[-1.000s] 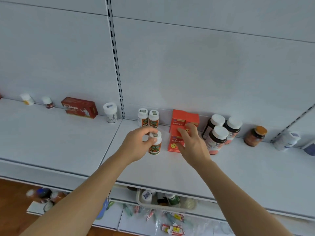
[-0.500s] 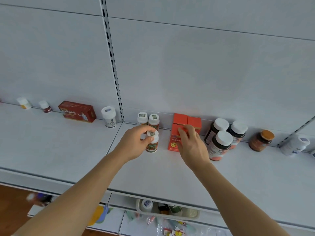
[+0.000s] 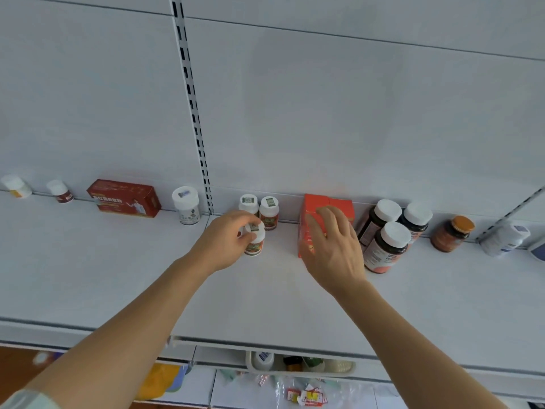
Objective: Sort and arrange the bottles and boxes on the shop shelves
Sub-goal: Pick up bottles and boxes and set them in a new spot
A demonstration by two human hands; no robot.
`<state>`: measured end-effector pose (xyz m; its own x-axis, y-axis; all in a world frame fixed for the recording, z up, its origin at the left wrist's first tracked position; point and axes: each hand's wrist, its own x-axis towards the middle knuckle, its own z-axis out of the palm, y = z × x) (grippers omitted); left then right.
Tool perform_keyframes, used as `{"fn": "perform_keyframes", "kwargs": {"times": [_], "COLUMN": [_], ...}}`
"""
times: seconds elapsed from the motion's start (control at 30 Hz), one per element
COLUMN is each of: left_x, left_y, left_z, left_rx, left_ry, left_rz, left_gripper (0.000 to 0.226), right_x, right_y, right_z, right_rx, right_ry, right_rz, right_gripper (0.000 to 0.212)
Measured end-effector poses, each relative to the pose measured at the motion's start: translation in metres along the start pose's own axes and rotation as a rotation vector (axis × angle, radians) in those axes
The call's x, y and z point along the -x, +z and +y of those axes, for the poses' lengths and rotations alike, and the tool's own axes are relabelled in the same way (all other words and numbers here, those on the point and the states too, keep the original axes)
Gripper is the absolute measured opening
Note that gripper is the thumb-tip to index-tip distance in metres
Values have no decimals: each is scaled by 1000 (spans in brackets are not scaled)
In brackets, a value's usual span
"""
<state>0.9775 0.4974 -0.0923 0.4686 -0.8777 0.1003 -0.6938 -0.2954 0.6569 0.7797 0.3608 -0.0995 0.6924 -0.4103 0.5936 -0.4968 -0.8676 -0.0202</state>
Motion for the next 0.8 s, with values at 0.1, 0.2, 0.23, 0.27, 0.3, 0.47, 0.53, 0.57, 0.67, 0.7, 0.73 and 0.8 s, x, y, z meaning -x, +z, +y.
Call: {"fn": "perform_keyframes", "kwargs": {"times": [0.1,0.2,0.23,0.27,0.3,0.47,0.53,0.57,0.67,0.7,0.73,0.8], "left_x": [-4,-8,-10,-11,-13,-14,-16,-17,-21,-22,-22,-22], "left_y": [-8,-11,-11,-10,-10,-10,-9,-8,-6,-6,-5,-2], "left_z": [-13,-23,-24,-25,-26,-28,-28,-28,-31,-31,-32,-33], "left_rx": [-11,-31,-40,-54,-71,-140,-169,-190,-230,-232,-236,-255], "left_ry": [31,87,101,116,133,227,257,274,315,321,330,356], "left_rz": [-22,-7,-1,6,13,51,62,65,72,81,91,115], "left_gripper": [27,28,28,28,28,26,26,26,26,26,25,22], "right_x": [-7,-9,-9,-8,-8,-4,-5,-6,-8,-9,-9,-10], "right_y": [-1,3,5,7,9,17,20,21,22,23,23,22], "right_z": [-26,-46,-50,-54,-56,-55,-56,-57,-60,-61,-61,-61], "right_rx": [-29,-46,-47,-44,-33,66,86,86,69,64,62,64], "right_ry": [-36,-28,-19,-11,-2,31,38,47,71,73,74,84], "right_rz": [-2,-26,-33,-44,-59,-157,-197,-212,-220,-215,-211,-209], "right_gripper": [36,31,29,28,27,35,40,42,44,44,44,43]}}
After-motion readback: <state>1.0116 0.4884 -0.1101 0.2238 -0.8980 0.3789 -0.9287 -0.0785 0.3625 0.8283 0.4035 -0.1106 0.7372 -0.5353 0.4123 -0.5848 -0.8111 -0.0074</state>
